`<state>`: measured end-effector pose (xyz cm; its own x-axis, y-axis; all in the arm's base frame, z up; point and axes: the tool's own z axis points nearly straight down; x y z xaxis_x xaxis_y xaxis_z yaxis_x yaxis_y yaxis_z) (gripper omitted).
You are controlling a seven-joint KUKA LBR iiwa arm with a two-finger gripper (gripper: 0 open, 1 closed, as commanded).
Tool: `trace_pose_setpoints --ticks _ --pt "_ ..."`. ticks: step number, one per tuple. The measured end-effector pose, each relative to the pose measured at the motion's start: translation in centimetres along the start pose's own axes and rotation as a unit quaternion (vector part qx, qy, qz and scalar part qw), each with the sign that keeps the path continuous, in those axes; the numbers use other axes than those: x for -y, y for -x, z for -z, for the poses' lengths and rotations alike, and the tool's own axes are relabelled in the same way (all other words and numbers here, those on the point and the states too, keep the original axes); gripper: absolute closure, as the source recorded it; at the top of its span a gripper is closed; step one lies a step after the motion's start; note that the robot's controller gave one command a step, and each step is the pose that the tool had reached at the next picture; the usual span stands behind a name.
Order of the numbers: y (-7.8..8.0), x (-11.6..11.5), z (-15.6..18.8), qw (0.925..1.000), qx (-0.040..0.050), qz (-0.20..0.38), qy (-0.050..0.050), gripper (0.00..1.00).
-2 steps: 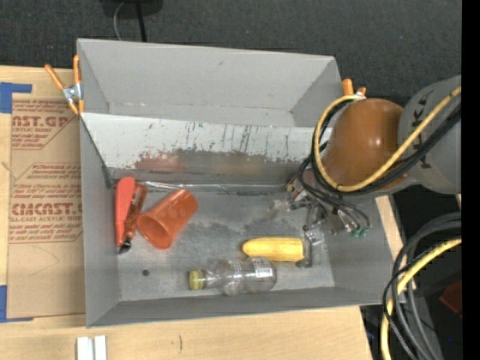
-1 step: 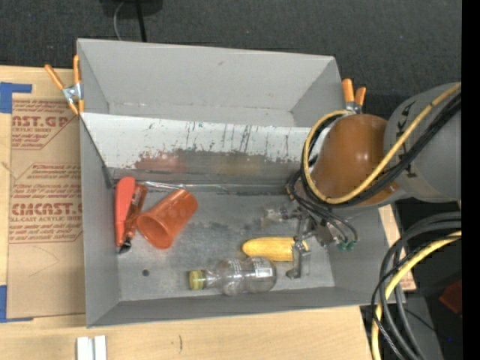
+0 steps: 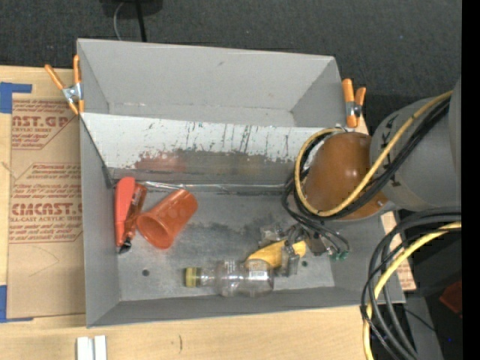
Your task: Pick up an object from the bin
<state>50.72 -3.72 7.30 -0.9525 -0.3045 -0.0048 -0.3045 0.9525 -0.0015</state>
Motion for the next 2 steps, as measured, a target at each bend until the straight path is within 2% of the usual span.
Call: trace_pose_setpoints --ticks 1,2 --pt "0.0 0.0 0.0 1.0 0.0 0.0 0.0 1.0" --pt "0.2 0.8 13.8 1.0 0.0013 0.001 0.0 1.0"
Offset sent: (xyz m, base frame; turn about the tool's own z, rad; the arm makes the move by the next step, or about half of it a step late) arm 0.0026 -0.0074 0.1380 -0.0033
